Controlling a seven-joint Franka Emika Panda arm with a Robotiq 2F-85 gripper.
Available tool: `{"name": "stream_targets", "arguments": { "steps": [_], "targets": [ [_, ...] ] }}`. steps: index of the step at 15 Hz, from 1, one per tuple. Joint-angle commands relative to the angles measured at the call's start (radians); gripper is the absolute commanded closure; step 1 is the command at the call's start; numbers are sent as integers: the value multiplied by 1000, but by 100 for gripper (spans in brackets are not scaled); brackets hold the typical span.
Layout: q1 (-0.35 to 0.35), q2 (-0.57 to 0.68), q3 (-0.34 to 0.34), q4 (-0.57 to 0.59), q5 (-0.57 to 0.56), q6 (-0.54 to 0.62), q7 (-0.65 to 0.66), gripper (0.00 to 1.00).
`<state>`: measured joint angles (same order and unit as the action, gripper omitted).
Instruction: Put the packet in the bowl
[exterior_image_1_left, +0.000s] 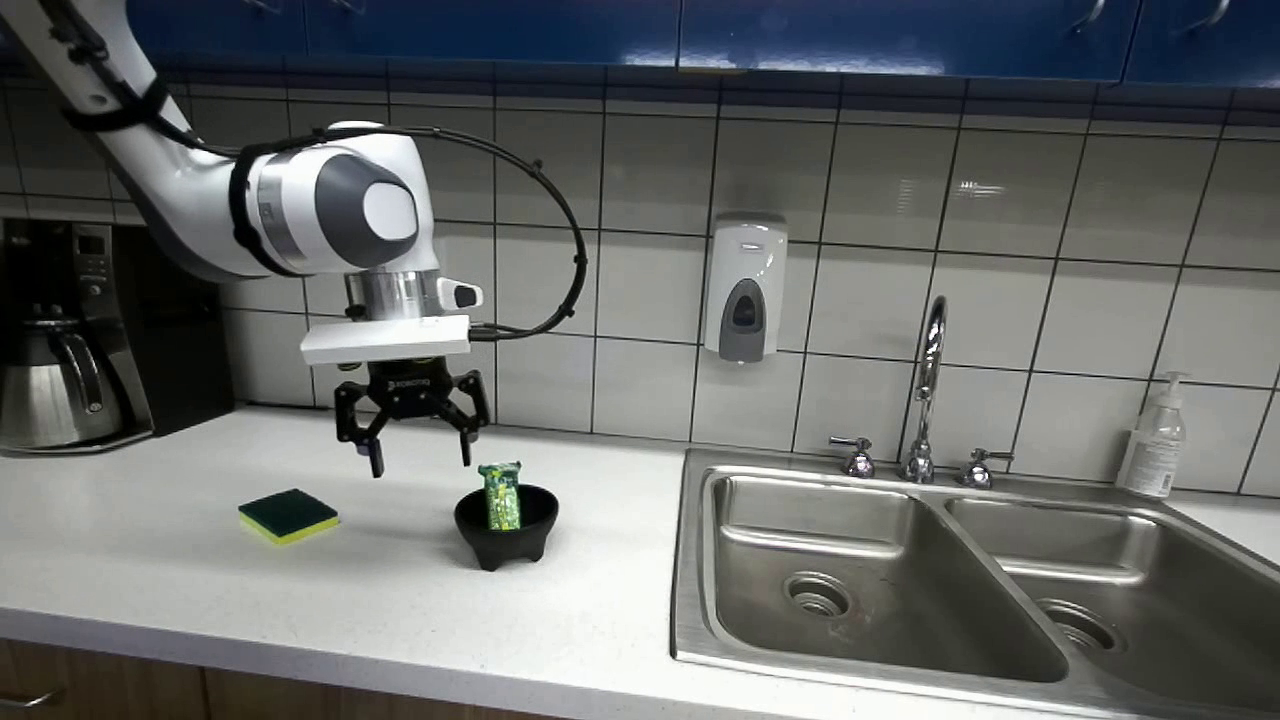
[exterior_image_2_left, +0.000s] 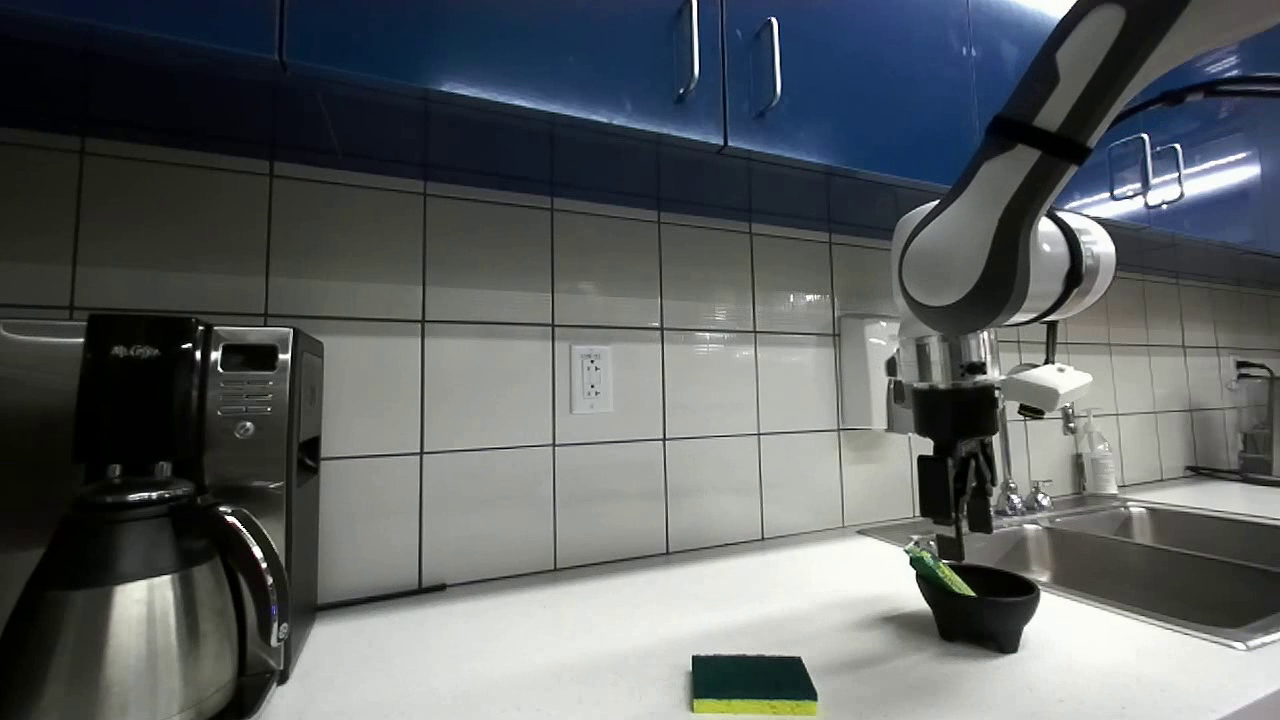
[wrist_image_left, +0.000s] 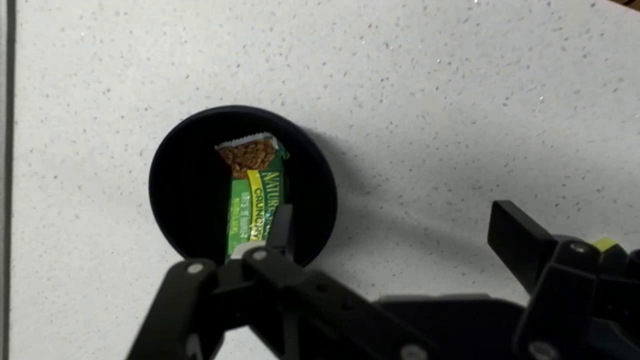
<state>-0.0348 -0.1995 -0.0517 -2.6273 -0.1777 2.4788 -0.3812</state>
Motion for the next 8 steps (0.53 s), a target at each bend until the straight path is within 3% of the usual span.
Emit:
{"name": "stream_targets", "arguments": {
  "steps": [1, 7, 8],
  "targets": [
    [21, -126, -3, -93, 28, -40, 5, 0],
    [41, -182, 8, -115, 12, -104, 21, 0],
    [37, -134, -6, -95, 10, -69, 2, 0]
  ]
}}
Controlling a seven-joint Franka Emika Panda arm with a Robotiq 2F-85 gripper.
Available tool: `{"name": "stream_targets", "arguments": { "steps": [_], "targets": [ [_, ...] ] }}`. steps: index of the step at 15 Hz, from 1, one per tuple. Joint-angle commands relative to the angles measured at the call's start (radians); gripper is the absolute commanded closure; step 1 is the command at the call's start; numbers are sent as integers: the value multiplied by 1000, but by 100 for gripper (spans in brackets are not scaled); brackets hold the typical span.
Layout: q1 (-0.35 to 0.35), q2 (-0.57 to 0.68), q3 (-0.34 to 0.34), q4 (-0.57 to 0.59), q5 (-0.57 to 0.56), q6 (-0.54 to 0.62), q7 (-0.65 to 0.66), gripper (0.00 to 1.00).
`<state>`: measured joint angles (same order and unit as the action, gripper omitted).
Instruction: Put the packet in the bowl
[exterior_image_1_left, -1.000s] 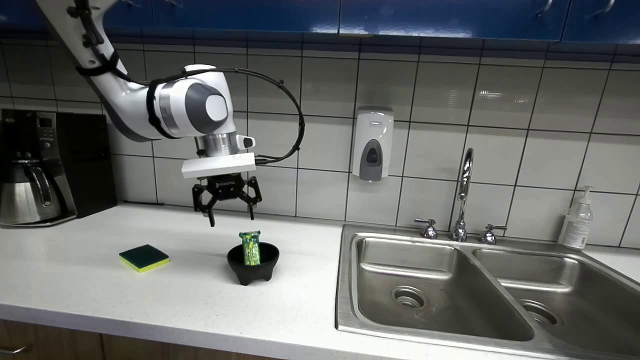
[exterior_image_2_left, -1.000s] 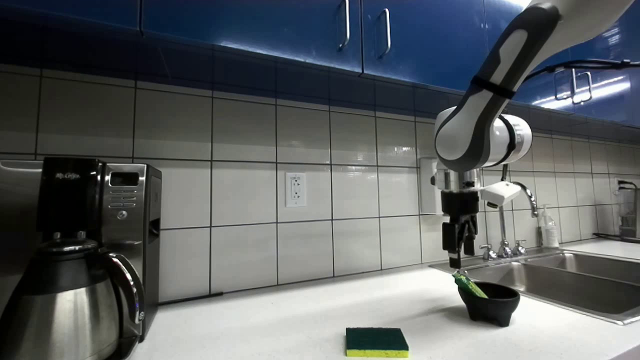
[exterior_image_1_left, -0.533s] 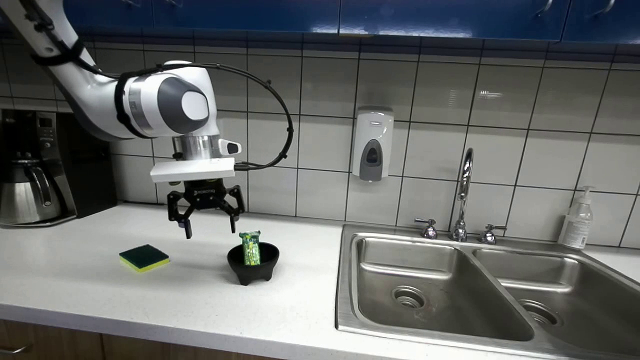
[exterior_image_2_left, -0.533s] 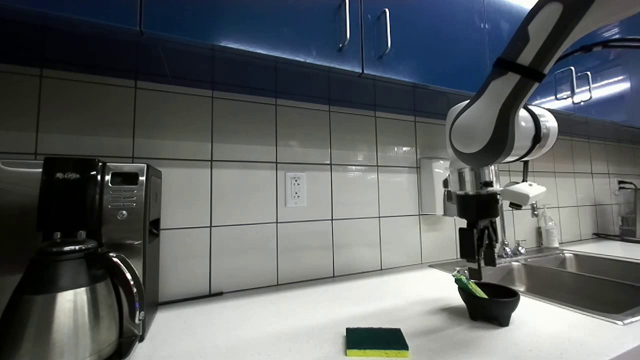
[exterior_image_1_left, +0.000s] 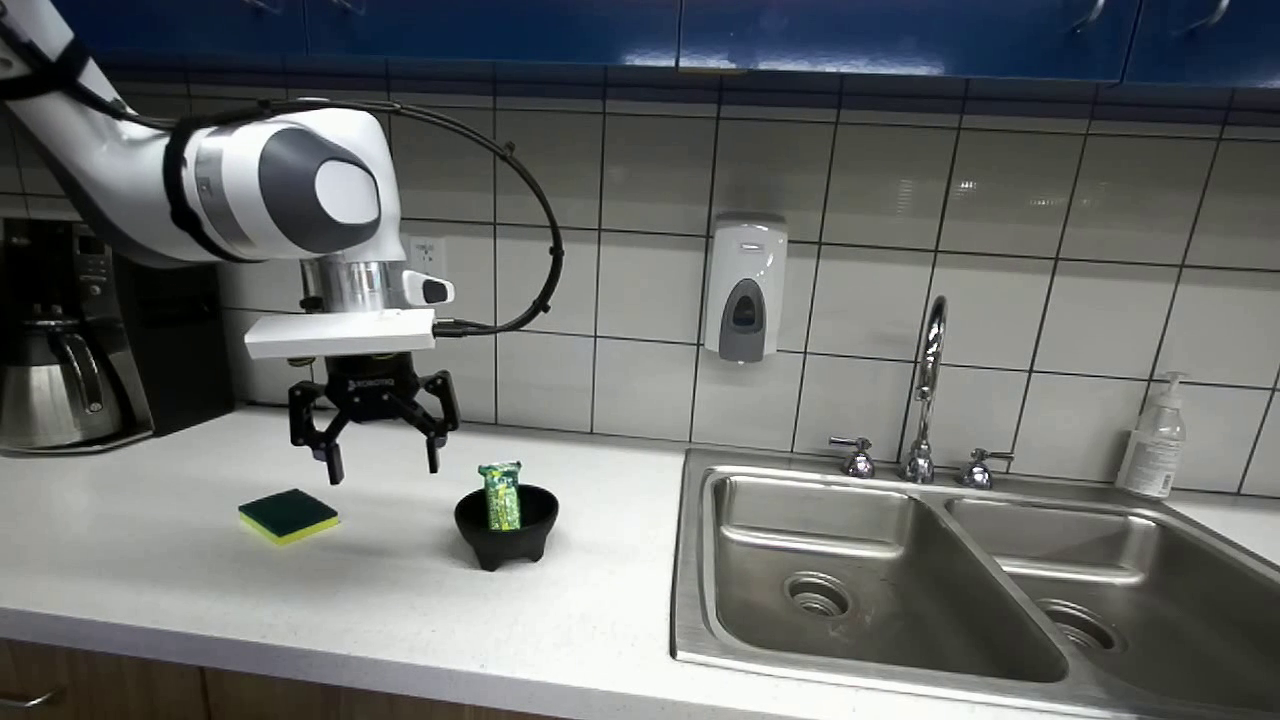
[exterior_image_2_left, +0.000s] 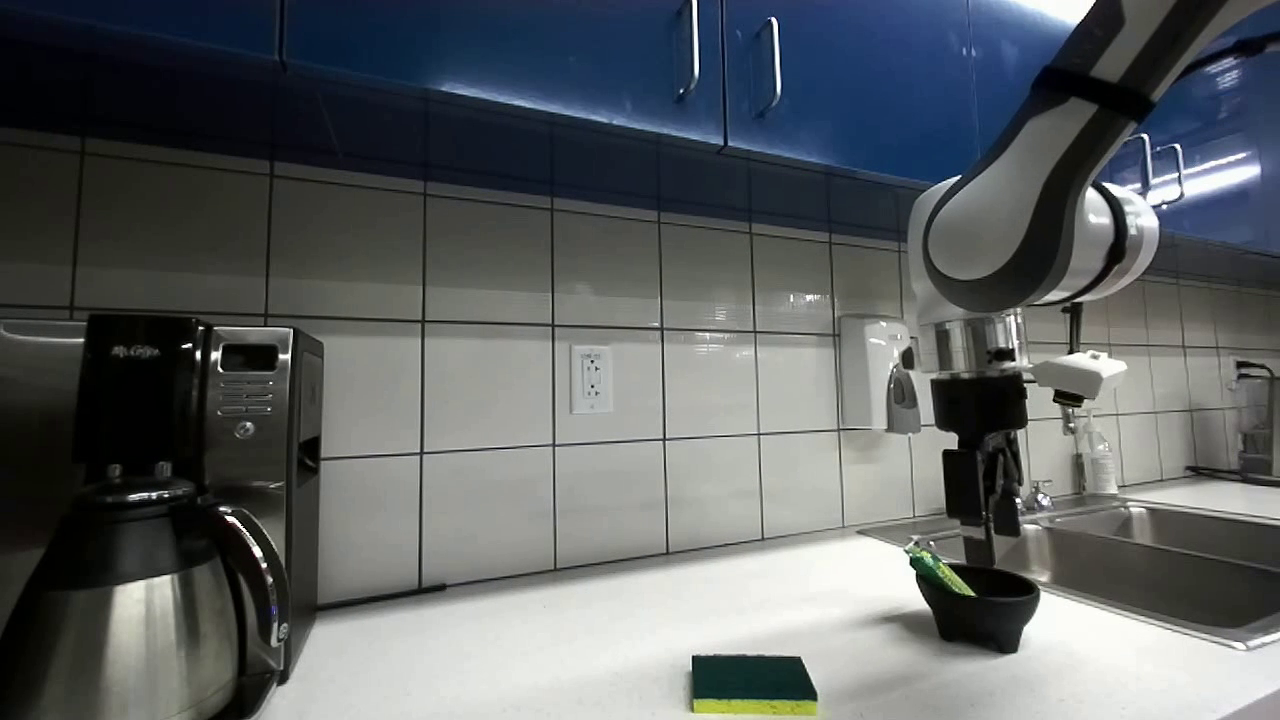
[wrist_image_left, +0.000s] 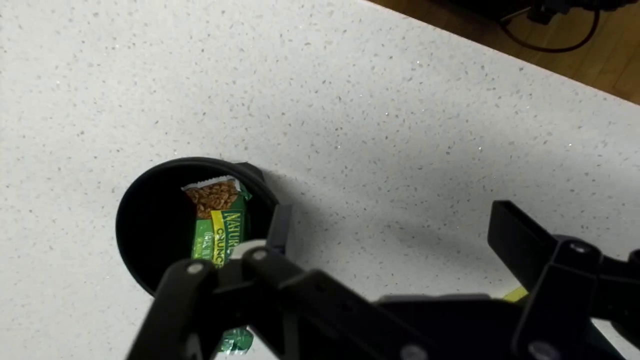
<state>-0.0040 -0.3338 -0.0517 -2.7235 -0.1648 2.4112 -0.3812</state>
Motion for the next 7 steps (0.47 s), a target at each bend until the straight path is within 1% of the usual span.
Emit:
{"name": "stream_targets", "arguments": {
  "steps": [1, 7],
  "targets": [
    [10, -6, -6, 0, -3, -8, 2, 0],
    [13, -10, -5, -1, -3, -15, 2, 0]
  ]
}}
